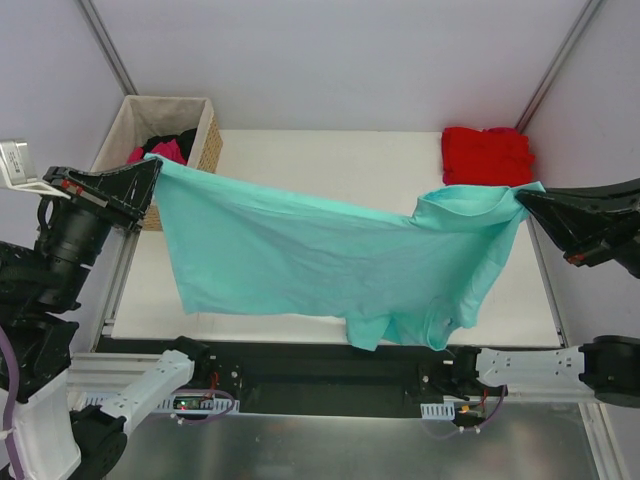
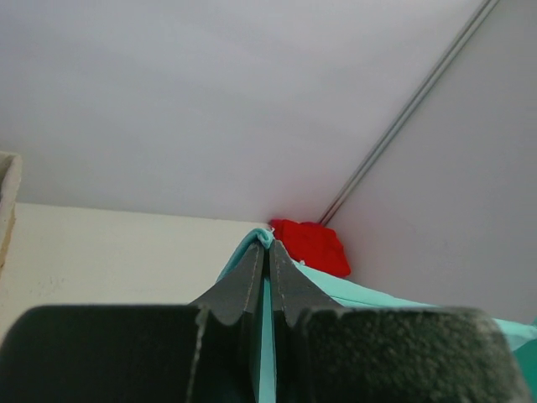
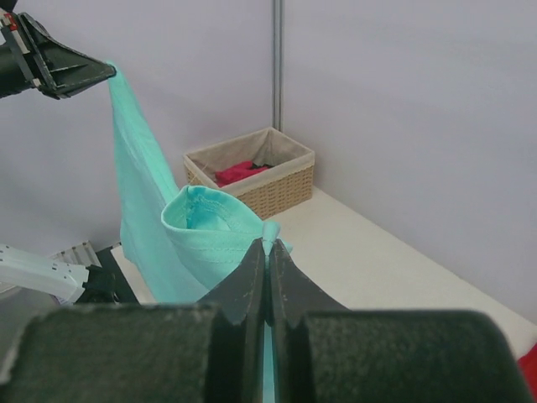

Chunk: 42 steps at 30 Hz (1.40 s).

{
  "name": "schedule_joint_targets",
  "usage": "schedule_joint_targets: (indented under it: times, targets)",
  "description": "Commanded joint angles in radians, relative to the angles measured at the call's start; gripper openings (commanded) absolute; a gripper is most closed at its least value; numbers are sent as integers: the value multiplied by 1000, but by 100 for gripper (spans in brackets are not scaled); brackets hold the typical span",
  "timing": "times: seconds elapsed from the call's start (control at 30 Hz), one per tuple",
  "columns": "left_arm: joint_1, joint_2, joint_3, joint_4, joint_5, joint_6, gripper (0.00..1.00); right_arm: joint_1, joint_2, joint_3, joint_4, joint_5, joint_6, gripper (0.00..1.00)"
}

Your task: Fold and stack the t-shirts

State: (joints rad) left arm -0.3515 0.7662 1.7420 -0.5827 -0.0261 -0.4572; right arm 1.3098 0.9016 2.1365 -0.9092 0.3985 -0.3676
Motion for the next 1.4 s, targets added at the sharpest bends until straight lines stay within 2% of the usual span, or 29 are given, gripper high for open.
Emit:
schedule_joint_targets:
  times: [0.0, 0.2, 0.37, 0.47, 0.6, 0.7, 0.8, 0.93, 1.2, 1.27, 1.3, 1.37]
  targets:
    - [9, 42, 109, 50, 75, -8, 0, 5, 62, 79, 52, -67, -77, 1]
    - [9, 24, 221, 115, 167, 34, 0, 5, 19, 42, 157, -279, -114, 1]
    - [9, -28, 248, 219, 386, 14, 0, 5, -24, 65, 237, -573, -85, 1]
    - [9, -67, 252, 261, 414, -23, 0, -17, -35, 74, 265, -648, -39, 1]
    - [9, -94, 219, 264, 399, -15, 0, -130, -52, 40, 291, -676, -2, 1]
    - [8, -96, 174, 264, 336, 35, 0, -197, -53, 54, 320, -594, -14, 1]
    - [8, -67, 151, 265, 286, 80, 0, -207, -35, 115, 325, -457, -97, 1]
    - [8, -25, 131, 296, 223, 120, 0, -208, -47, 79, 413, -256, -195, 1]
    - [6, 21, 122, 365, 226, 124, 0, -208, -27, 80, 423, -190, -252, 1]
    - [9, 7, 48, 377, 198, 124, 0, -208, -44, 33, 438, -135, -277, 1]
    - [8, -4, 9, 404, 187, 124, 0, -207, -52, -45, 472, -106, -301, 1]
    - [8, -46, -155, 447, 143, 105, 0, -204, -91, -154, 513, -17, -326, 1]
